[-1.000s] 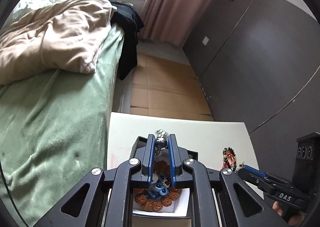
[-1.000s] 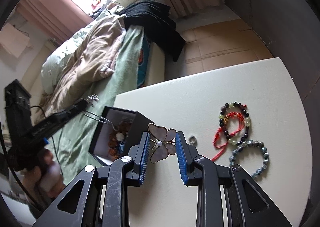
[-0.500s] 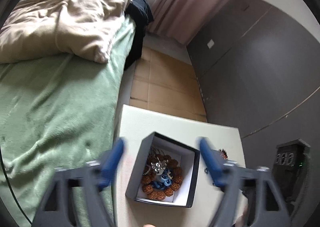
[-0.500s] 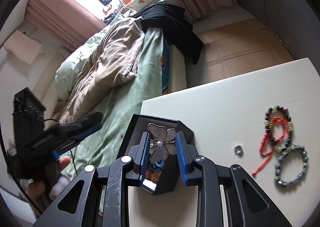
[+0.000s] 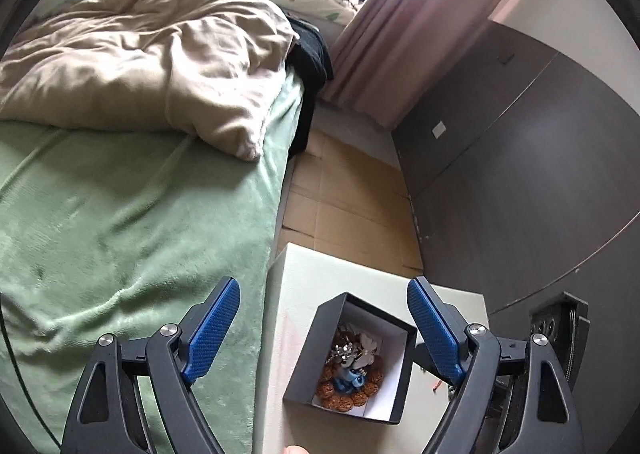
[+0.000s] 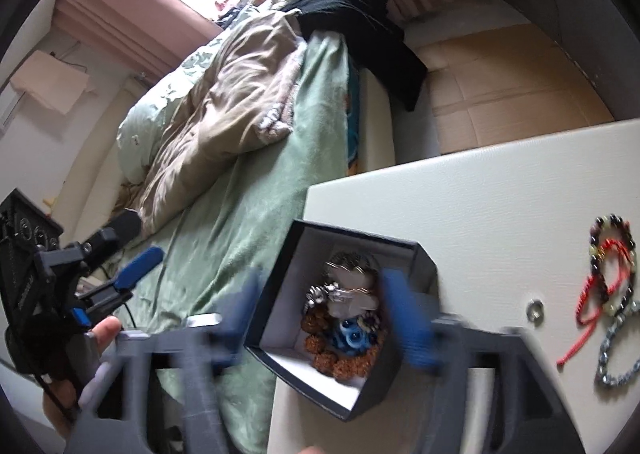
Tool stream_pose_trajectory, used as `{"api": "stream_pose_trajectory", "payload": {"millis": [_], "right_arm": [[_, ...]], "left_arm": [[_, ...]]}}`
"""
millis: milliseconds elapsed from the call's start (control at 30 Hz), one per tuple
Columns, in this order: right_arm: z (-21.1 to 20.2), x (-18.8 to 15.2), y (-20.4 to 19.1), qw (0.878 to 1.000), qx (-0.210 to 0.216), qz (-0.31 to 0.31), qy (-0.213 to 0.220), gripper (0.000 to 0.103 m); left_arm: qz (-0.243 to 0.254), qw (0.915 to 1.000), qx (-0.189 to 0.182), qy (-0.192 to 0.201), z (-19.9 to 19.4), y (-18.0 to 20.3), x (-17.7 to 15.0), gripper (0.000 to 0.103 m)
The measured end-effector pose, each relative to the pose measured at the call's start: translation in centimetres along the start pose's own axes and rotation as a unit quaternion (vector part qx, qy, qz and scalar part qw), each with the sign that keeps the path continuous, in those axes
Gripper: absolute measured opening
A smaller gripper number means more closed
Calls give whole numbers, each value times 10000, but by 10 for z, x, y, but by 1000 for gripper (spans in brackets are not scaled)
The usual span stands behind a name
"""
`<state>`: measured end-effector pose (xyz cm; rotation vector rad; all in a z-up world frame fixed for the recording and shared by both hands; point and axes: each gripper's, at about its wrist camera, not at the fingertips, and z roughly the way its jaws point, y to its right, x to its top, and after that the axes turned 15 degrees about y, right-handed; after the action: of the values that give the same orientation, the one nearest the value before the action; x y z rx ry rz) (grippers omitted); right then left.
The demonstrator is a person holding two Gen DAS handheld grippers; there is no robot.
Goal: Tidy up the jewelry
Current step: 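Move both grippers back over the silver ring and bead bracelets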
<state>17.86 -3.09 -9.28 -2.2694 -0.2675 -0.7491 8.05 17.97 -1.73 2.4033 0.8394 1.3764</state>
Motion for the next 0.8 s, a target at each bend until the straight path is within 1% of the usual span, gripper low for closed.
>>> {"api": "stream_pose_trajectory", "payload": {"millis": [67, 133, 200, 233, 267, 300, 400, 533, 600, 700, 800], "right_arm": [[-9, 1, 3, 9999, -118, -56, 71, 88], [-19, 2, 9, 9996, -253, -40, 133, 88], [-31, 3, 15, 9991, -382, -24, 208, 88], [-40, 4, 20, 9986, -466, -4, 264, 92], [-45, 6, 23, 9982, -512, 9, 304, 98], [-53, 6, 27, 9975, -587, 21, 386, 102], [-75, 8, 42, 9933, -954, 17, 652, 103], [-109, 10, 59, 9850, -1191, -71, 1249, 103], [-119, 13, 63, 9819, -1291, -185, 1374, 103], [-133, 18, 74, 9774, -1547, -260, 1415, 103], [-139, 22, 83, 9721, -1904, -389, 1314, 103]], "left_arm": [[12, 10000, -72, -54, 2, 3, -2, 86], [135, 9998, -43, -173, 7, 10, -8, 86], [247, 9995, -92, -194, 8, 18, -13, 86], [288, 9993, -131, -189, 8, 22, -15, 88], [312, 9992, -170, -181, 8, 25, -17, 91], [335, 9990, -253, -169, 7, 31, -19, 102], [415, 9984, -368, -140, 5, 42, -24, 103], [672, 9968, -418, -150, 8, 58, -35, 103], [781, 9955, -511, -148, 9, 67, -41, 103], [858, 9930, -792, -153, 8, 81, -51, 103], [1113, 9898, -866, -203, 10, 99, -63, 103]]}}
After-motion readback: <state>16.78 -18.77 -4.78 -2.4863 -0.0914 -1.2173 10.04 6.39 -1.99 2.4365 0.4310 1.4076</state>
